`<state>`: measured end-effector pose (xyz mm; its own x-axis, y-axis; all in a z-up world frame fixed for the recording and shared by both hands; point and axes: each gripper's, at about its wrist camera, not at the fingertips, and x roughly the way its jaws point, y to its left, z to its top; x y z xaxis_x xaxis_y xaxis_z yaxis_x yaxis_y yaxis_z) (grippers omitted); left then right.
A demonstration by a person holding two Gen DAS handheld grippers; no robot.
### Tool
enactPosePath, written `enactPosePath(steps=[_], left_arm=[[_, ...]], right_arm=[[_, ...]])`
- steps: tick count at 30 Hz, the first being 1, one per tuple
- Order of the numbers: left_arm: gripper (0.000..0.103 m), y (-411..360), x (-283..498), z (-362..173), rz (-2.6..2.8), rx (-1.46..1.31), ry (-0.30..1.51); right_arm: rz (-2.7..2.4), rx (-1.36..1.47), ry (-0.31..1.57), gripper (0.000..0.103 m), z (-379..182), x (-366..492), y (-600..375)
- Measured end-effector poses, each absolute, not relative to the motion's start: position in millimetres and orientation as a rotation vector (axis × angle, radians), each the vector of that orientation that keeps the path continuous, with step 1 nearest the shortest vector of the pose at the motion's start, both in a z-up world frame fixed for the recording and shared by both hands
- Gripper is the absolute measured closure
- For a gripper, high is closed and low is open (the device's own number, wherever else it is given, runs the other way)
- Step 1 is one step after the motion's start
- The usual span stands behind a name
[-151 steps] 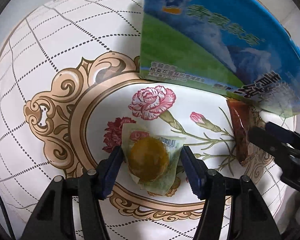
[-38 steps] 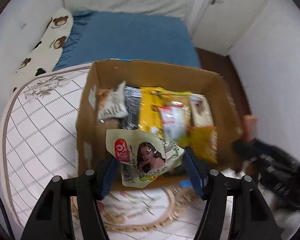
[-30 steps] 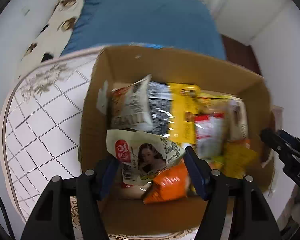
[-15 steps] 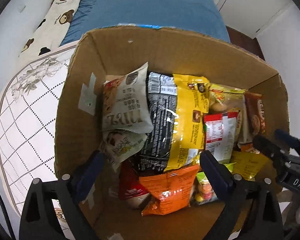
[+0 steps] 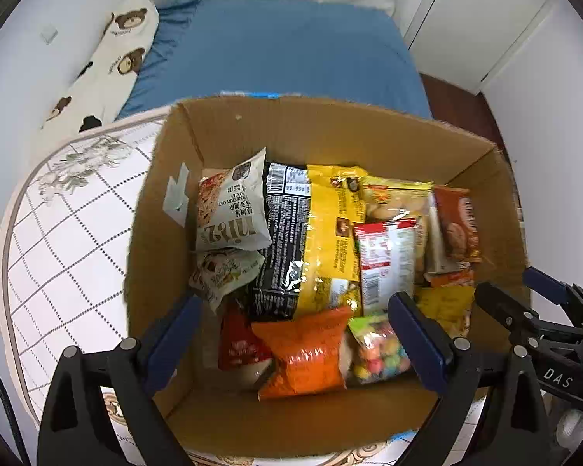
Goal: Organize snacks
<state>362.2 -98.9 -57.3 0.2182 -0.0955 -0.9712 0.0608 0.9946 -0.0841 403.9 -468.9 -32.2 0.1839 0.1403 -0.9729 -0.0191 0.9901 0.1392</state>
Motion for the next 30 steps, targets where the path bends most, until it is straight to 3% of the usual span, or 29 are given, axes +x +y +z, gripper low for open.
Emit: enactPosePath(steps=[30], left_arm=[[0.005,-82.2,111.3,125.4,-0.082,-0.003,0.872]], right_arm=[[0.116,0.073,0.862,0.005,212.3,134.0,-463.7]])
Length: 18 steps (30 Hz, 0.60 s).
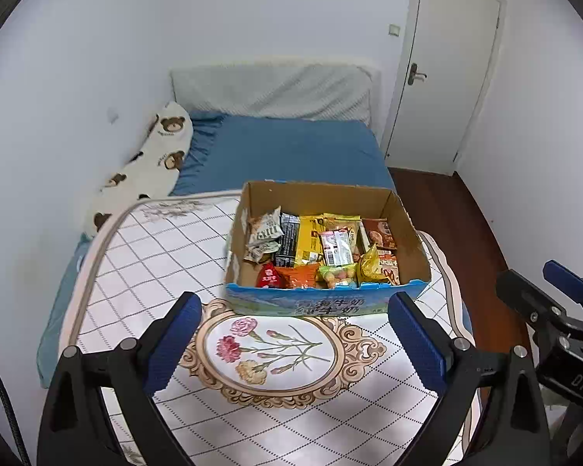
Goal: Organize snacks
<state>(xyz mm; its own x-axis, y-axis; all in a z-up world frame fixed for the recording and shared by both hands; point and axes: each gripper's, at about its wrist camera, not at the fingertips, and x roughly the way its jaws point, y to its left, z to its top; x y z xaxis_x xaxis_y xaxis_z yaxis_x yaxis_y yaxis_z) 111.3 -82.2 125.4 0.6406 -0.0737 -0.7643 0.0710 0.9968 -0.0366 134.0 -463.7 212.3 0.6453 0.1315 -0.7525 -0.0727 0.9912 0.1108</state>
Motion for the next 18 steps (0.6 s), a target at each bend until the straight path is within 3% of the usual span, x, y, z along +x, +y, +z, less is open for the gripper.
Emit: enactPosePath(steps=[18], left_arm=[[0.005,-82.4,68.3,151.5,-0.081,0.013,0.800]], right_arm=[[0.083,0.061,0.812,0.002,241.5,90.2,-467.8]])
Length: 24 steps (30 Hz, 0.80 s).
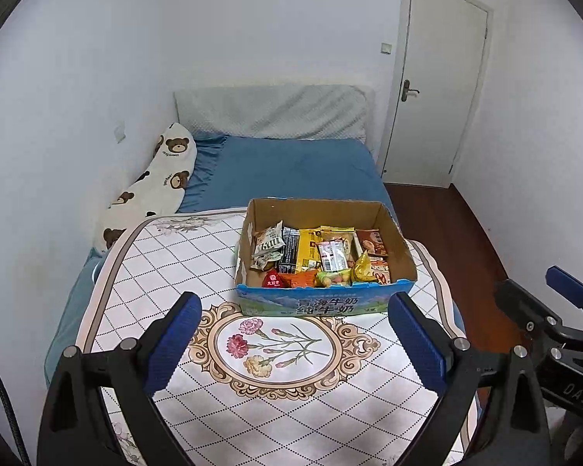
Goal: Organize snacks
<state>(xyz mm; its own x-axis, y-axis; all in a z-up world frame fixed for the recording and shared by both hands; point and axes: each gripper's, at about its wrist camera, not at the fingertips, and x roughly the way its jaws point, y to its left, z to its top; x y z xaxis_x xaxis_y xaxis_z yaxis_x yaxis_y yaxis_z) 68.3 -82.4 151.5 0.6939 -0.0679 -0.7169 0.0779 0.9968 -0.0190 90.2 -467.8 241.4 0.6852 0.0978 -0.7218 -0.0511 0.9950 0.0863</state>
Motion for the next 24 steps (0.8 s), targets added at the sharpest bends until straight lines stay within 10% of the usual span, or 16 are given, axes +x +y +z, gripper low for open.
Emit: enactPosePath(steps=[24], left_arm=[[0.000,-85.3,177.4,68.4,-0.029,0.041,0.944]], right_arm=[[0.004,0.049,0.922,0.002,147.5,200.6,-474.9]])
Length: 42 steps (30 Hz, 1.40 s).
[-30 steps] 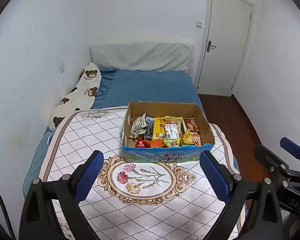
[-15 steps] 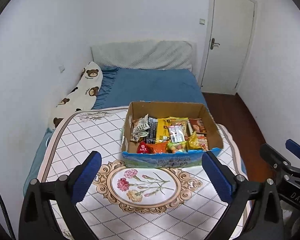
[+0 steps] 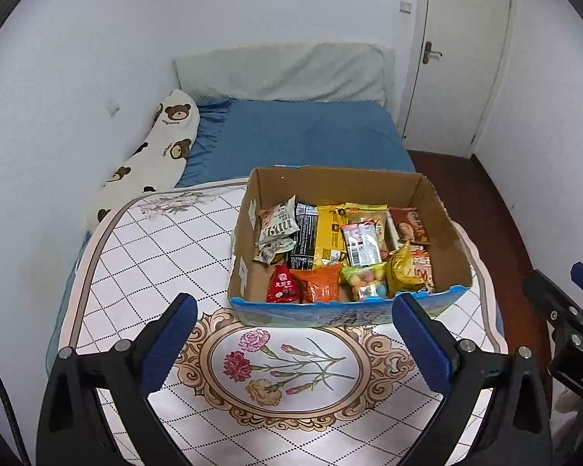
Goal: Organize snacks
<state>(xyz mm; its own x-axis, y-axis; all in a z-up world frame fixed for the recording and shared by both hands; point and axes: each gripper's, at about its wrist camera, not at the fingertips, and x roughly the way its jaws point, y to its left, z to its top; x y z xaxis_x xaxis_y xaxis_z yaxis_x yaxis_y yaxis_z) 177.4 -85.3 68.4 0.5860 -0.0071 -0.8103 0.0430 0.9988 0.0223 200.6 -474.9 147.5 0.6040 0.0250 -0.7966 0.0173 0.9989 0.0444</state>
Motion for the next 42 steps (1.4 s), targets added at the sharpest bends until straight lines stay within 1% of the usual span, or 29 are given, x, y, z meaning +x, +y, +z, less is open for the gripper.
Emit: enactPosePath(steps=[11,42], left_arm=[[0.000,-87.1,189.9,60.0,-0.031,0.044,0.959],[0.000,-87.4,188.5,60.6,-0.043,0.044,0.951]], right_arm=[[-0.008,0.057,0.968,0.002,125.8,215.5,-476.5],[-0.025,0.052,0.977,0.002,130.9,213.8,-483.4]])
